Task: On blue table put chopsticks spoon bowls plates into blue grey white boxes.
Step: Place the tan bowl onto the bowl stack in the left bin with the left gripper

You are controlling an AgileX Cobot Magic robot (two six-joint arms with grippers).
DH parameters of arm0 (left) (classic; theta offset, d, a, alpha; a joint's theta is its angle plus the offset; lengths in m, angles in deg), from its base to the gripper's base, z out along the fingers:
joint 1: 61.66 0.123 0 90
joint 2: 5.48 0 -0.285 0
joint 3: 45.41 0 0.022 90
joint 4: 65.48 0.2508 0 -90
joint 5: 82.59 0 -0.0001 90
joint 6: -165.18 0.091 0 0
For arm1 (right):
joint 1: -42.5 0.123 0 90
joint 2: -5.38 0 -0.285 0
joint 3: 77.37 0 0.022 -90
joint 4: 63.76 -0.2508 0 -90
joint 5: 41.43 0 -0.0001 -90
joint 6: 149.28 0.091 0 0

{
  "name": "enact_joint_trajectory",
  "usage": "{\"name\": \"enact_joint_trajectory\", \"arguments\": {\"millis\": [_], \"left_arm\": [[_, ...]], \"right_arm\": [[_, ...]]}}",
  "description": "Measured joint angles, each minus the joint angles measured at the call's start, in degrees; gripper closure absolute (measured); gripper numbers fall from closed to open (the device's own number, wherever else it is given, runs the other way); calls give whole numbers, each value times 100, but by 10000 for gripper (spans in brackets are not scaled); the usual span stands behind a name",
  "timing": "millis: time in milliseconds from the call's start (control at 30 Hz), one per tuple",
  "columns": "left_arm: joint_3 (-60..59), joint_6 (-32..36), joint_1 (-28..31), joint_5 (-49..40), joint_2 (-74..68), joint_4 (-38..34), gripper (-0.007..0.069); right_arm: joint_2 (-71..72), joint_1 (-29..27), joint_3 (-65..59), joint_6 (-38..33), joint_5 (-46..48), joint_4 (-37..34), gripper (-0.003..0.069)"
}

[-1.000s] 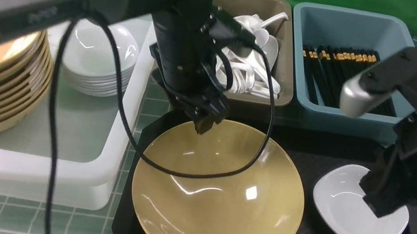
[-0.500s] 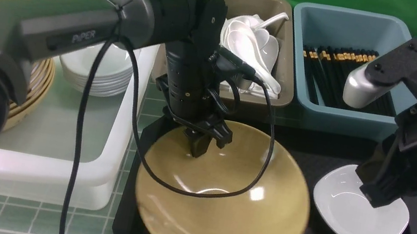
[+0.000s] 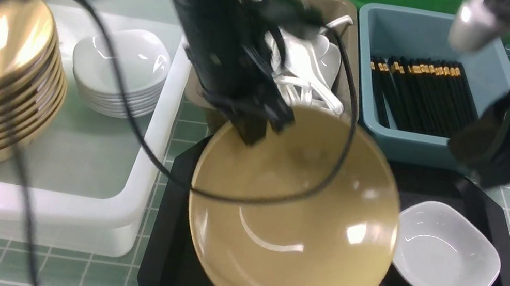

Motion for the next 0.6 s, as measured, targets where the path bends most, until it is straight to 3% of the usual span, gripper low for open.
{"name": "enact_joint_trajectory", "arguments": {"millis": [333,367,433,467,500,600], "left_arm": [[-149,89,2300,-117,1587,-1218,617],[-272,84,2982,-117,1855,-1358,617],[-420,77,3712,-123,2169,-1433,617],[-453,77,3795,-123,2204,-1432,617],[-586,62,4474,-130,2466,-1440,617],[-855,-59,5682,-108,2813,-1422,617]], "right_arm": [[-230,1214,1080,-164,-17,-27,610],[-343,1388,1153,-242,-28,-27,610],[-475,1536,1192,-296,-46,-27,610],[-490,1550,1196,-297,-46,-28,610],[-587,1624,1203,-316,-53,-34,610],[-772,1700,1203,-340,-116,-40,610]]}}
